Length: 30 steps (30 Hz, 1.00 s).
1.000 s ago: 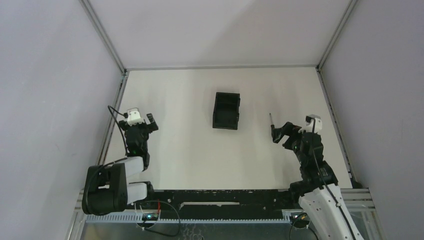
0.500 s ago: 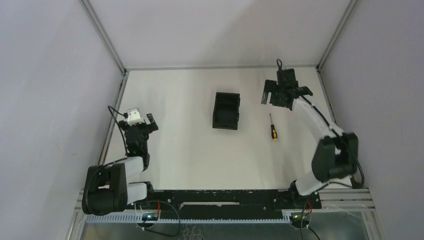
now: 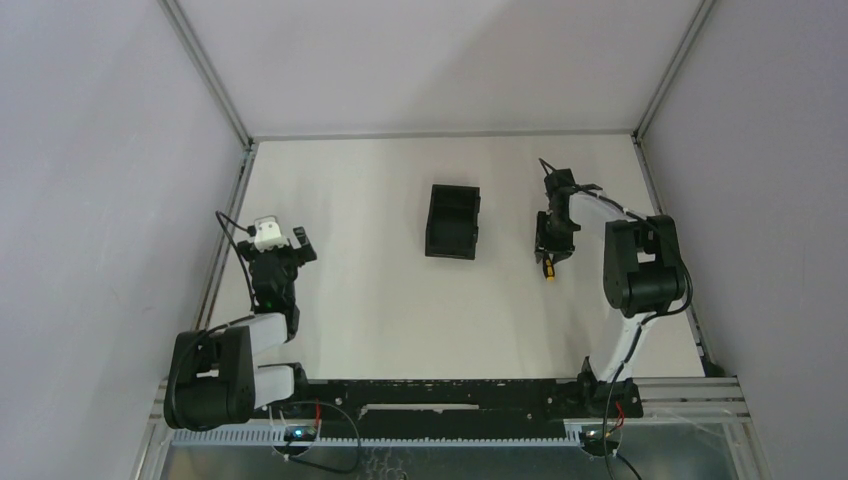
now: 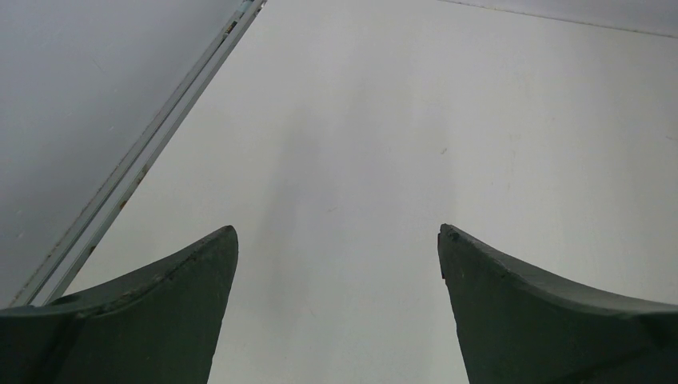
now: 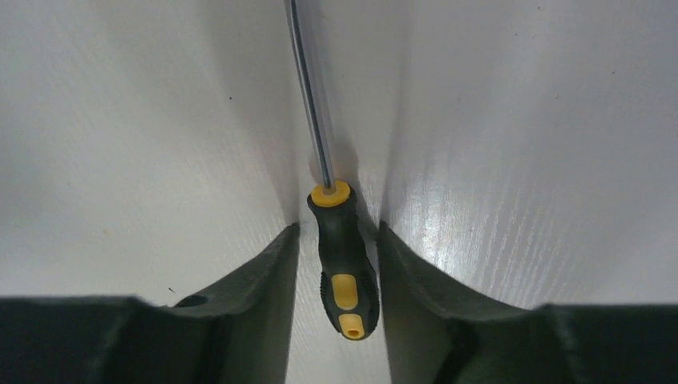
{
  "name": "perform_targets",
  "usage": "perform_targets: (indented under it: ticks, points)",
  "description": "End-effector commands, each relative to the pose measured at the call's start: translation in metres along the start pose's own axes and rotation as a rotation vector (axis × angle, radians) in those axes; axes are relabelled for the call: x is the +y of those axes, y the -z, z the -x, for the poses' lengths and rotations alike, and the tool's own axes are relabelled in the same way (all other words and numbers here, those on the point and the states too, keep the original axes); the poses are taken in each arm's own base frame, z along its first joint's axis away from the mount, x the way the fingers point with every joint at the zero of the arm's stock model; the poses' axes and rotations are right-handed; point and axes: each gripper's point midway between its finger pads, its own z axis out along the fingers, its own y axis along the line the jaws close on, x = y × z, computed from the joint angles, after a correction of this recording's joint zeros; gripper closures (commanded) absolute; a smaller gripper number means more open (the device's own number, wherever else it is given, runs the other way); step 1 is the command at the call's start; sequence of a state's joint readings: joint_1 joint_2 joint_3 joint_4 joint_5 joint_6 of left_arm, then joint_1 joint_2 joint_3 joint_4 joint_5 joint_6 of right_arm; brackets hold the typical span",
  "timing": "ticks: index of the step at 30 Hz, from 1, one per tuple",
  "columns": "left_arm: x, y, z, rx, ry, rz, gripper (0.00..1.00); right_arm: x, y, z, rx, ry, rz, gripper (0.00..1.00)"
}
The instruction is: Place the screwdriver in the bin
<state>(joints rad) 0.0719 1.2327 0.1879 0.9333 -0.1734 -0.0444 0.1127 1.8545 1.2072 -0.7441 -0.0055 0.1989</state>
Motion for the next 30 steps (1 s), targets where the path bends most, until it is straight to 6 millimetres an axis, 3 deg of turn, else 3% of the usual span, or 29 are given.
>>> perform_targets:
  ticks: [1, 3, 5, 8, 12, 16, 21, 26, 30]
  points:
    - [-0.003, -0.009, 0.027, -0.075, -0.002, -0.004, 0.0, 0.005, -0.004, 0.007, -0.023, 0.023, 0.014, 0.61]
    - [-0.004, -0.009, 0.028, -0.077, -0.002, -0.005, 0.0, 0.004, -0.005, 0.006, -0.02, 0.028, 0.002, 0.76]
    - [-0.004, -0.009, 0.027, -0.076, -0.003, -0.005, 0.0, -0.001, -0.001, 0.01, -0.033, 0.026, -0.024, 1.0]
    - [-0.004, -0.009, 0.027, -0.076, -0.002, -0.005, 0.0, 0.003, 0.02, 0.019, -0.062, 0.025, -0.017, 1.0]
    - [-0.004, -0.009, 0.028, -0.077, -0.002, -0.004, 0.0, 0.007, 0.073, 0.032, -0.127, 0.006, 0.001, 1.0]
    - [-0.004, -0.009, 0.027, -0.076, -0.003, -0.005, 0.0, 0.006, 0.118, 0.029, -0.107, 0.0, 0.012, 1.0]
    - [-0.004, -0.009, 0.027, -0.076, -0.002, -0.004, 0.0, 0.009, 0.145, 0.026, -0.11, -0.016, 0.016, 1.0]
    - [-0.004, -0.009, 0.027, -0.075, -0.002, -0.005, 0.0, 0.044, 0.155, 0.038, -0.151, -0.013, 0.103, 1.0]
    - [-0.004, -0.009, 0.027, -0.075, -0.002, -0.004, 0.0, 0.11, 0.166, 0.051, -0.233, 0.05, 0.24, 1.0]
